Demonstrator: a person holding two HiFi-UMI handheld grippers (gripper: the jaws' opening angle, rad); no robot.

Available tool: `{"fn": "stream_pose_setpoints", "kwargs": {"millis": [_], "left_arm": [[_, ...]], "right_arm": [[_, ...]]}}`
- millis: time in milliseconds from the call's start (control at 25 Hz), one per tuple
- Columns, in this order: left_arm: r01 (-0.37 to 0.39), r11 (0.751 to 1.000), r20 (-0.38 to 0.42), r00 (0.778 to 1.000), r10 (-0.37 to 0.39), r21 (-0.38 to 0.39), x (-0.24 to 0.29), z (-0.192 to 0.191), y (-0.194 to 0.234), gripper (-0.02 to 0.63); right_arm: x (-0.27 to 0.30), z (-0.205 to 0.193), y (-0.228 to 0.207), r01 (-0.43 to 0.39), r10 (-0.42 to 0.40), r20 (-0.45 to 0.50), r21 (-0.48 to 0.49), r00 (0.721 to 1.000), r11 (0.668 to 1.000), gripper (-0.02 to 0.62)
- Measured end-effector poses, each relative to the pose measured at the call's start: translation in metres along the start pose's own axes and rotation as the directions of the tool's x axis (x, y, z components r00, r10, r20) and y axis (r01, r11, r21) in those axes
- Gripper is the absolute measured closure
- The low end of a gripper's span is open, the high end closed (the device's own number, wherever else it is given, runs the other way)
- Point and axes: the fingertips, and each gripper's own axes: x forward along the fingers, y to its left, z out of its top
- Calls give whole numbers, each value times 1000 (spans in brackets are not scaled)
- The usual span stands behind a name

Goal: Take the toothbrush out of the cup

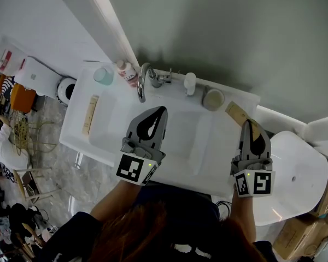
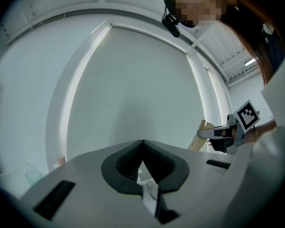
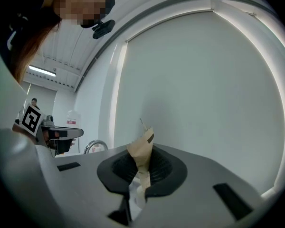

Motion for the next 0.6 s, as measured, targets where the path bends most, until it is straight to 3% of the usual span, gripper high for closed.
{"fn": "stream_pose_setpoints", "kwargs": {"millis": [600], "left_arm": [[-5,1000,51,999,7,-29,-9,11,-4,591]], "right_arm": [[-11,10,14,7,-7,10,-35,1000,999,560]]}}
